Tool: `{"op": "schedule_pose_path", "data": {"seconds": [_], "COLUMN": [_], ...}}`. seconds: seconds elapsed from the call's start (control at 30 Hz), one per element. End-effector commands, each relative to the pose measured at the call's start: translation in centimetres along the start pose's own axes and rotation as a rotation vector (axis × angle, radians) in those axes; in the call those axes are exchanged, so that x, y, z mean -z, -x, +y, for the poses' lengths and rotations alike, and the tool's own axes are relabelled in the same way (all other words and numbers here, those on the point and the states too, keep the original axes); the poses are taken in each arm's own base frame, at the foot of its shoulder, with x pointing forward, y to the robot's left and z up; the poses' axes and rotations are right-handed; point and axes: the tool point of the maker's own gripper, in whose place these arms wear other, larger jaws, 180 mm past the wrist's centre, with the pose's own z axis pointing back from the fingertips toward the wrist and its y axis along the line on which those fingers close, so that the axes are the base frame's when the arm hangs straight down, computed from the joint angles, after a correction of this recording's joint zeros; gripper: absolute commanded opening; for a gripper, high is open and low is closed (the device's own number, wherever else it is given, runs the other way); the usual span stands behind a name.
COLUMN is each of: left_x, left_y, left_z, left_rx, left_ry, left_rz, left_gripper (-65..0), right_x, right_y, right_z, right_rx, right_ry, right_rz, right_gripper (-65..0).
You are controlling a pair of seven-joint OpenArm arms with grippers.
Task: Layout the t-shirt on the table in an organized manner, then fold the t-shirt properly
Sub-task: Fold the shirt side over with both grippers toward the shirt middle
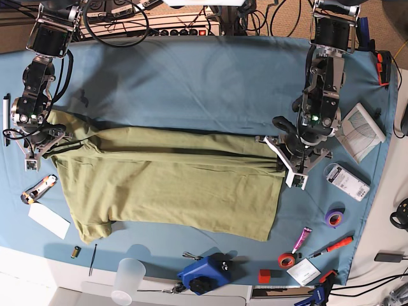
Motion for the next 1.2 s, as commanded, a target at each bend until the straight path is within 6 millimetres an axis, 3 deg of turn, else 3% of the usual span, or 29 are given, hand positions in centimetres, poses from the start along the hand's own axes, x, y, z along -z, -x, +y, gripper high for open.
{"op": "schedule_pose_path", "data": {"seconds": [0.0, 0.03, 0.1, 0.17, 0.23, 0.37, 0.53, 0.7, 0.83, 1.0, 1.17], "left_x": [-0.1, -0.1, -0.2, -0.2, -0.2, -0.2, -0.2, -0.8, -1.6, -2.8, -4.5], "left_y": [-2.4, -2.5, -2.8, -3.1, -3.2, -3.5, -3.0, -2.4, -3.9, -5.1, -4.5], "left_z": [0.4, 0.2, -0.6, -1.2, -1.1, 0.5, 2.7, 2.4, 1.7, 1.1, 0.6], "left_rx": [0.013, 0.023, 0.062, 0.086, 0.085, 0.046, -0.012, -0.011, 0.013, 0.026, 0.062], "left_ry": [-0.010, 0.000, 0.044, 0.075, 0.072, -0.016, -0.133, -0.125, -0.105, -0.094, -0.099], "left_rz": [-0.067, -0.071, -0.083, -0.103, -0.105, -0.108, -0.046, 0.049, 0.014, -0.006, 0.004], "left_gripper": [-65.0, -65.0, -50.6, -38.4, -34.3, -34.3, -34.3, -34.3, -34.3, -34.3, -34.3], "right_x": [-0.5, -0.5, -0.5, -0.5, -0.5, -0.5, -0.8, -1.5, -2.8, -3.9, -5.7], "right_y": [-2.1, -2.1, -2.0, -2.0, -2.0, -2.8, -5.6, -9.4, -11.5, -12.6, -12.9], "right_z": [-2.0, -2.0, -1.9, -1.9, -1.8, -1.9, -2.7, -3.0, -2.9, -3.0, -3.2], "right_rx": [0.006, 0.004, 0.003, 0.001, -0.005, 0.001, 0.036, 0.085, 0.084, 0.072, 0.111], "right_ry": [0.050, 0.049, 0.048, 0.046, 0.040, 0.042, 0.055, 0.042, 0.026, 0.038, -0.011], "right_rz": [-0.060, -0.059, -0.057, -0.054, -0.055, -0.070, -0.103, -0.185, -0.250, -0.278, -0.297], "right_gripper": [-65.0, -65.0, -64.0, -56.4, -48.3, -45.4, -45.4, -45.4, -45.4, -45.4, -45.4]}}
